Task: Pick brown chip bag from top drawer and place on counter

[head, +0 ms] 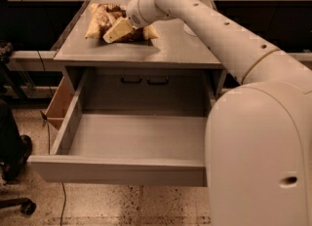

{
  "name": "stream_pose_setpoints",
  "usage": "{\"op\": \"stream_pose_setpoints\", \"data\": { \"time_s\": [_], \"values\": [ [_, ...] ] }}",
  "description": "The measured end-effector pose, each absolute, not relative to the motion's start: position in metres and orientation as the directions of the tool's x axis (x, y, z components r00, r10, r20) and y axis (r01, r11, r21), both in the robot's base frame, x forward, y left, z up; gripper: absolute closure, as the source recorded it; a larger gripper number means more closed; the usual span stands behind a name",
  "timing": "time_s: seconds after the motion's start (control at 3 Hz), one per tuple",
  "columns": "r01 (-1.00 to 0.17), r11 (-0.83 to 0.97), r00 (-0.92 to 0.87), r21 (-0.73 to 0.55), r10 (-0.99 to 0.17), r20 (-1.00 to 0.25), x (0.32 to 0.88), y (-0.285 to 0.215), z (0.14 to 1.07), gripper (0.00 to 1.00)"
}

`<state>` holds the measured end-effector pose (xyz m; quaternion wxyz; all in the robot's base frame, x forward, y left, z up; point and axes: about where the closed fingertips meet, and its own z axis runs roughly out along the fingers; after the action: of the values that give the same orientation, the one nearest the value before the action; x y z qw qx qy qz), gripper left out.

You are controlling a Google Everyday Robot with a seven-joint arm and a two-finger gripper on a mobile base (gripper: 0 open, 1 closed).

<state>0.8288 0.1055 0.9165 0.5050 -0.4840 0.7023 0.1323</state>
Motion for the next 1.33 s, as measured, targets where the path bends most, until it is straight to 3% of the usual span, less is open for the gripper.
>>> {"op": "stream_pose_setpoints", "data": {
  "time_s": [0.33,1.33],
  "values": [
    [-0.832,0.449,0.030,-0.327,-0.551,-0.834,0.811,0.087,0.926,0.00],
    [-0.885,0.284,0.169,-0.369,-0.542,-0.823,0.695,-0.051,0.892,0.00]
  ]
}}
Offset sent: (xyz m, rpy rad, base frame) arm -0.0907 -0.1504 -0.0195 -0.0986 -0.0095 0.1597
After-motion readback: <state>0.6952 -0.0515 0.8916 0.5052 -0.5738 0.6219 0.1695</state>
